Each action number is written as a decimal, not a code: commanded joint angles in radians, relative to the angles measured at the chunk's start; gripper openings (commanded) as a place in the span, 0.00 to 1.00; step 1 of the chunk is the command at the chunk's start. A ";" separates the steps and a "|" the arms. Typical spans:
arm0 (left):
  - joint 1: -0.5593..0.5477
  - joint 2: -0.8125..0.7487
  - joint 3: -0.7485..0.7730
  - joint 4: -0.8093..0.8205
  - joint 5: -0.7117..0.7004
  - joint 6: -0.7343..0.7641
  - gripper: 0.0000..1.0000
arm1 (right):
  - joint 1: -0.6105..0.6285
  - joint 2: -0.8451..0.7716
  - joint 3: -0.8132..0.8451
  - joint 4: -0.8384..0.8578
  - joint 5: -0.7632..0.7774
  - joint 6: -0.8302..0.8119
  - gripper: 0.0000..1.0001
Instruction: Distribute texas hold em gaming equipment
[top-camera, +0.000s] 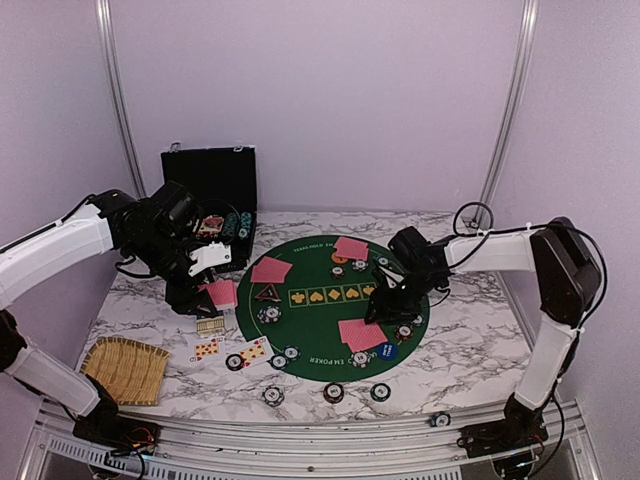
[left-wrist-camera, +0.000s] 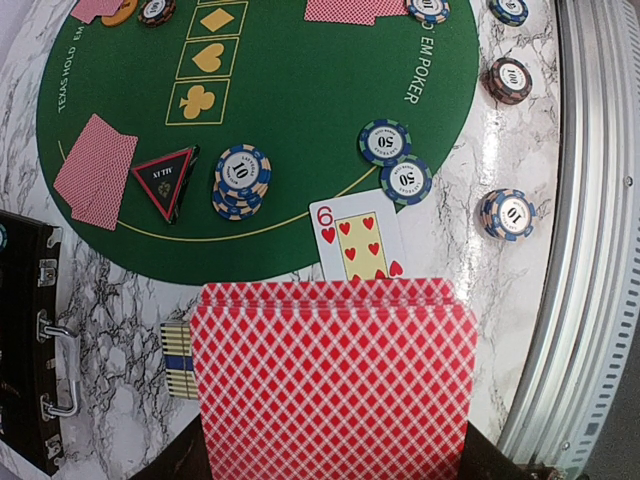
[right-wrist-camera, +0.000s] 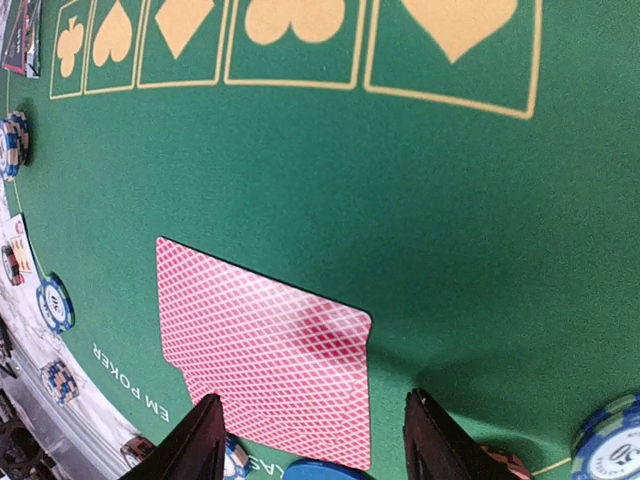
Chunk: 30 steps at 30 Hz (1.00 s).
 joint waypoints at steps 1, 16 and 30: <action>0.001 -0.020 0.006 -0.017 0.021 0.003 0.00 | 0.001 -0.097 0.042 0.016 0.004 0.031 0.66; 0.000 0.009 0.031 -0.016 0.034 -0.015 0.00 | 0.311 0.017 0.074 0.887 -0.334 0.639 0.83; 0.000 0.004 0.011 -0.016 0.029 -0.010 0.00 | 0.405 0.251 0.251 1.109 -0.392 0.793 0.88</action>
